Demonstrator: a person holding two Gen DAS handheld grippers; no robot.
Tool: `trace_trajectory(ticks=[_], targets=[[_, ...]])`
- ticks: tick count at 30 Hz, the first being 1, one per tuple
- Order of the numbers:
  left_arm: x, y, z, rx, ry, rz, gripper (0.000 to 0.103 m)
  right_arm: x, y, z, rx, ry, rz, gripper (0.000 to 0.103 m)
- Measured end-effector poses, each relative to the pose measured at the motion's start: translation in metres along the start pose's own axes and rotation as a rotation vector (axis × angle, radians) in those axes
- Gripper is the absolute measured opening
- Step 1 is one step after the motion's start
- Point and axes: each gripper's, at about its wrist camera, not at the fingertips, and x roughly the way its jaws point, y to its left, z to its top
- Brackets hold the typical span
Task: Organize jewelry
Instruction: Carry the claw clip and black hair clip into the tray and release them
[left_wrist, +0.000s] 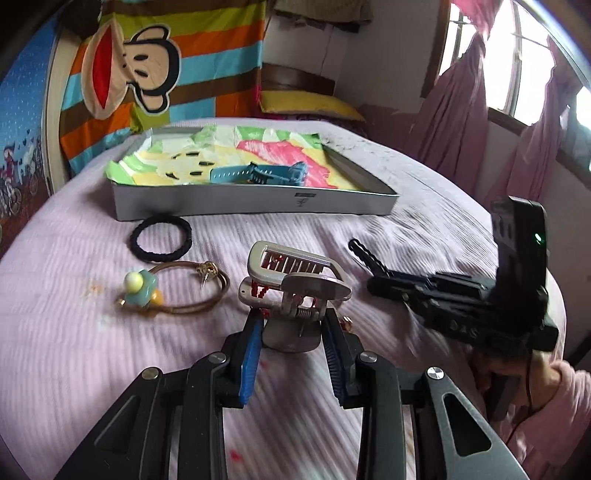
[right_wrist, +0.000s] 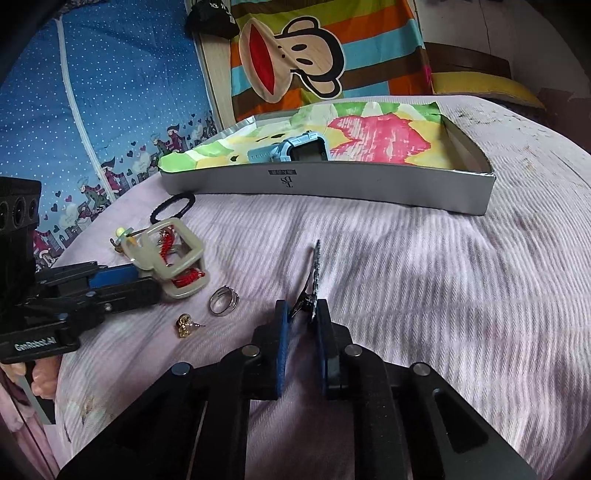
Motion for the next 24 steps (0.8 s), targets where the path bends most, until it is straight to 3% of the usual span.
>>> trace_trajectory(ticks=[7, 13, 24], targets=[[-0.027, -0.004, -0.007, 0.002, -0.08, -0.007, 0.031, -0.02, 0.005, -0.003, -0.035, -0.088, 0.005, 0.012], [-0.035, 0.013, 0.014, -0.055, -0.114, -0.041, 0.031, -0.035, 0.018, 0.002, -0.095, -0.152, -0.004, 0.012], [-0.004, 0.031, 0.084, -0.044, -0.174, 0.075, 0.031, -0.04, 0.022, 0.06, -0.114, -0.244, -0.026, 0.012]])
